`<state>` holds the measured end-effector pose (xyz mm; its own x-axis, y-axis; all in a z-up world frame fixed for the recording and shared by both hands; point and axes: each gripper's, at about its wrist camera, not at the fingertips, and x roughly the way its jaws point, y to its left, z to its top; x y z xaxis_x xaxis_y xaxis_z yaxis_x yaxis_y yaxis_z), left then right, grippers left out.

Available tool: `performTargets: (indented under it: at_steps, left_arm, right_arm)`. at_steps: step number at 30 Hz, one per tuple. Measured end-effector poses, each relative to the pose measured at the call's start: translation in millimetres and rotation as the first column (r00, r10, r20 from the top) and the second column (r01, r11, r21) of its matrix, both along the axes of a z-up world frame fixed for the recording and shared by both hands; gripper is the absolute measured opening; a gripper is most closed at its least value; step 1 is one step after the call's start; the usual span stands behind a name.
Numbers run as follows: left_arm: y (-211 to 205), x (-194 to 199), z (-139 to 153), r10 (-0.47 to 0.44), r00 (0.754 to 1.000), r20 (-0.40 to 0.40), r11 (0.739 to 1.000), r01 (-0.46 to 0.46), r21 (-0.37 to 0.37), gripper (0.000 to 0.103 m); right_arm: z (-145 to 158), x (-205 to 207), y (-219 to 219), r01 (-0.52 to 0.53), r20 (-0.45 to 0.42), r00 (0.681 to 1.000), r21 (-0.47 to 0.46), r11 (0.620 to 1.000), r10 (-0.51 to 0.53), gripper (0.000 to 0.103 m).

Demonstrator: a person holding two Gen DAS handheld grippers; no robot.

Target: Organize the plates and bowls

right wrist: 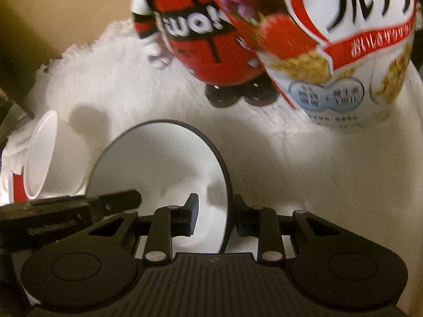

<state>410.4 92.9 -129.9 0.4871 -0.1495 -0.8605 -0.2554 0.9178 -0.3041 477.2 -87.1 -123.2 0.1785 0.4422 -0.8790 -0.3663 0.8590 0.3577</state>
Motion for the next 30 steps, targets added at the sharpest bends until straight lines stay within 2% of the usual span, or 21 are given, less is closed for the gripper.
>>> performTargets:
  at_steps: [9,15,20,24,30]
  left_arm:
    - [-1,14,-10,-0.009,1.000,-0.013,1.000,0.009,-0.015,0.033]
    - [-6,19,-8,0.022,0.999,-0.046,1.000,-0.021,0.023,0.033]
    - [-6,10,14,0.018,1.000,0.000,1.000,-0.018,0.024,0.034]
    - [-14,-2,40,0.009,1.000,0.028,0.998,-0.010,0.056,0.035]
    - [-26,-23,73,-0.014,0.999,0.050,0.998,0.011,0.062,0.037]
  right_arm:
    - [-11,2,0,-0.026,-0.013,1.000,0.025,0.999,0.027,0.031]
    - [-10,1,8,-0.020,-0.014,1.000,0.008,1.000,0.020,0.034]
    - [5,-2,12,-0.033,0.011,0.999,0.010,0.999,0.033,0.034]
    - [25,-11,10,-0.038,0.044,0.998,0.025,0.999,0.037,0.034]
    - [58,-29,-4,-0.037,0.086,0.996,0.071,0.997,0.031,0.035]
